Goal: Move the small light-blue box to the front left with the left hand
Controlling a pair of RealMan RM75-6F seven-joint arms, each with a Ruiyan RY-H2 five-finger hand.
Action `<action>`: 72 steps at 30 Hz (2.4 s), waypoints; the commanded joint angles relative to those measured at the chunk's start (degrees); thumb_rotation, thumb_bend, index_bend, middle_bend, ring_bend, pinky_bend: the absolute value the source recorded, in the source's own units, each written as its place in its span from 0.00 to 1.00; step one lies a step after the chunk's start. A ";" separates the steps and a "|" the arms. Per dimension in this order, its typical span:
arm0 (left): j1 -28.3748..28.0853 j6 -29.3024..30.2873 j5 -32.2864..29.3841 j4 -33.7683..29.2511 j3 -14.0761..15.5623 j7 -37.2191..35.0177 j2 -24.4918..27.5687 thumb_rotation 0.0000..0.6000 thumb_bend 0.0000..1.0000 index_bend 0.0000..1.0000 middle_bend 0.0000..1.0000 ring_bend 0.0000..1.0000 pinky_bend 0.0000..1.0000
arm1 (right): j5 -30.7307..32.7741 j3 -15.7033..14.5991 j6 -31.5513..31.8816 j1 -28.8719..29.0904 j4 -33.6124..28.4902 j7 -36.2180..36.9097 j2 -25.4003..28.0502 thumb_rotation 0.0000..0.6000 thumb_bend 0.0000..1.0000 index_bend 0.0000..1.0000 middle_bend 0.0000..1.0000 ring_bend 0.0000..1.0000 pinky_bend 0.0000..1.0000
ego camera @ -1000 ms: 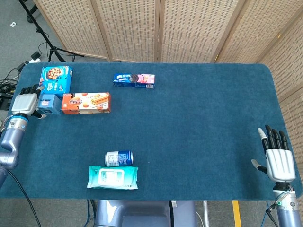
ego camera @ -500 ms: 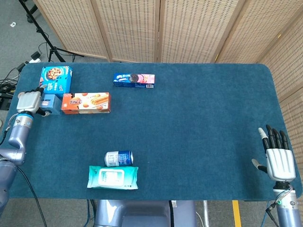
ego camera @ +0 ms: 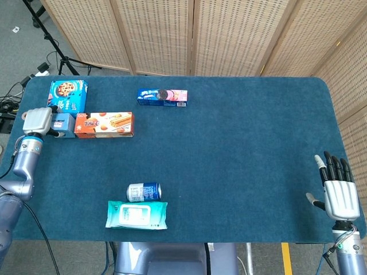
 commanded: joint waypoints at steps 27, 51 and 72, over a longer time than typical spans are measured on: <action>19.59 26.56 0.54 -55.86 7.37 11.88 22.39 1.00 0.35 0.53 0.62 0.58 0.50 | -2.70 -0.79 2.39 -1.35 -4.08 6.65 4.48 1.00 0.00 0.00 0.00 0.00 0.00; 23.84 28.63 5.14 -61.82 9.23 7.16 27.66 1.00 0.06 0.00 0.00 0.00 0.00 | -3.53 -1.13 2.71 -1.76 -5.59 8.77 6.21 1.00 0.00 0.00 0.00 0.00 0.00; 19.71 26.37 9.33 -45.29 8.94 1.76 17.32 1.00 0.08 0.15 0.10 0.07 0.19 | -2.14 -0.45 2.39 -1.86 -5.48 9.24 6.46 1.00 0.00 0.00 0.00 0.00 0.00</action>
